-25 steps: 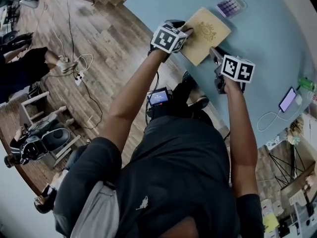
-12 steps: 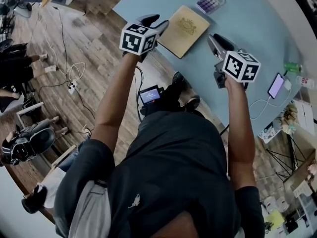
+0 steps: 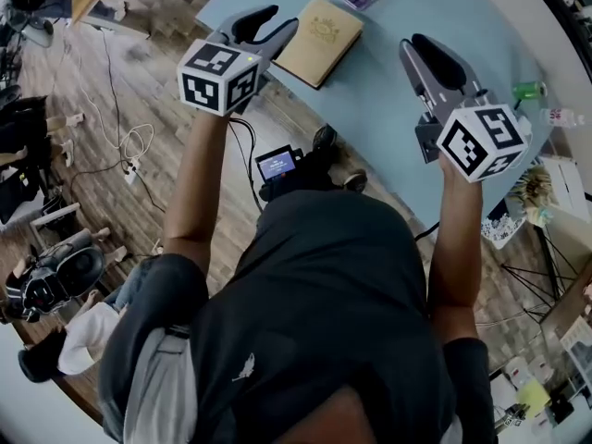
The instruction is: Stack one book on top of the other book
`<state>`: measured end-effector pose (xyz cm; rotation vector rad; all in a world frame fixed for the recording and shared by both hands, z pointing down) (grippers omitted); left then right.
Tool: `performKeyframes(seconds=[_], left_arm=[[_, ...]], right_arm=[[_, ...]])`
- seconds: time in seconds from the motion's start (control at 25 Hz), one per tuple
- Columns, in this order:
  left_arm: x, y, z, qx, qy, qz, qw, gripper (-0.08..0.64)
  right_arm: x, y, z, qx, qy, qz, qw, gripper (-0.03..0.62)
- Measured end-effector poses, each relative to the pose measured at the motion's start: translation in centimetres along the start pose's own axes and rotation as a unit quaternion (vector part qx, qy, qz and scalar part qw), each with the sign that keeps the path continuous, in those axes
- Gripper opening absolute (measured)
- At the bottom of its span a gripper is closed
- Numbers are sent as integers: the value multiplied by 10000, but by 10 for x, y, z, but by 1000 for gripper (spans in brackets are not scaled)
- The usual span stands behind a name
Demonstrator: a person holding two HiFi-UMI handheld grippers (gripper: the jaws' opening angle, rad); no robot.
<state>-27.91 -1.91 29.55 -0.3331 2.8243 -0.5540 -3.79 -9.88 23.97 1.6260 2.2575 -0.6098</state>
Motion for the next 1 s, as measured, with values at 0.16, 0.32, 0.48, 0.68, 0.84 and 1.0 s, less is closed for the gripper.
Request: performKeyframes(seconds=[0.16, 0.32, 0.48, 0.68, 0.84, 1.0], left_arm=[[-22, 23, 38, -411, -250, -24, 9988, 218], [-53, 48, 69, -797, -471, -92, 9957, 218], [-90, 77, 86, -1068, -612, -129, 9923, 218], [-122, 96, 102, -1278, -775, -208, 9885, 218], [-134, 99, 102, -1321, -750, -296, 9880, 218], [-151, 104, 104, -1298, -684, -351, 9886, 218]], right_arm=[[31, 37, 24, -153, 486, -3, 9987, 87], [57, 77, 41, -463, 761, 2, 9960, 87], [82, 118, 43, -707, 953, 35, 9929, 87], [102, 155, 45, -995, 1147, -5, 9884, 86], [105, 169, 46, -1100, 1181, -41, 9869, 86], [108, 189, 46, -1157, 1167, -87, 9864, 86]])
Point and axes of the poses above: the fingertips, and each gripper's own axes: y backward along the fingers, x to its left, z out of its top, the point moved 5 cm from there along y, backward along the fingers, and after that the axes turned 13 degrees about -y, right-handed, at the moved point
